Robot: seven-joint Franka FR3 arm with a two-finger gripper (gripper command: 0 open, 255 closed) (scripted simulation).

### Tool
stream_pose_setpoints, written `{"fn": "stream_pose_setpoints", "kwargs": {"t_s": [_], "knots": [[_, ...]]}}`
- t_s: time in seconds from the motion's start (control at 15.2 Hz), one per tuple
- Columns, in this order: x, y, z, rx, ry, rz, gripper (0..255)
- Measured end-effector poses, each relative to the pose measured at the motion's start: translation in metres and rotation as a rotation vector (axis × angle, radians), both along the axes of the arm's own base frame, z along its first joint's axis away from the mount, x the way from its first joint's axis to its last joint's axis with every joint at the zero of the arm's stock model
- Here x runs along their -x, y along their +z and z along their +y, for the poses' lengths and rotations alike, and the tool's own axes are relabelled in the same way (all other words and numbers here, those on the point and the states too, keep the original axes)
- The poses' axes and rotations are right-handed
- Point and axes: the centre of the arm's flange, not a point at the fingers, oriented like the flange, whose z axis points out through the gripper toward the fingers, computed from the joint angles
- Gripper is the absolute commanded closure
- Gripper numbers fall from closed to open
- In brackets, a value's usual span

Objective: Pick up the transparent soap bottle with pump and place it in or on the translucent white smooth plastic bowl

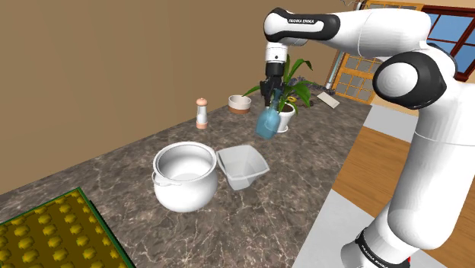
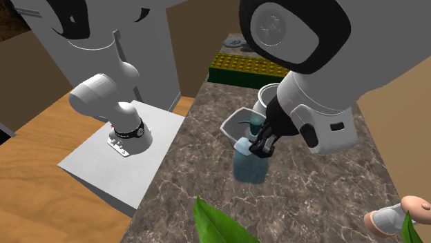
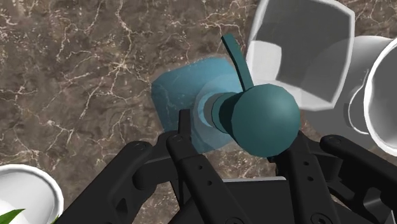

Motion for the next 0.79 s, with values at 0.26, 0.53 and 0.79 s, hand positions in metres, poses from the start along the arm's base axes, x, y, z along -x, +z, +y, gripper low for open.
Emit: {"fn": "stream_pose_setpoints", "kwargs": {"t_s": [0.26, 0.53, 0.79], "knots": [[0.0, 0.02, 0.0, 0.0, 0.0, 0.0, 255], [0.0, 0.042, 0.0, 0.0, 0.0, 0.0, 255], [0.003, 0.058, 0.025, -0.001, 0.001, 0.0, 255]]}}
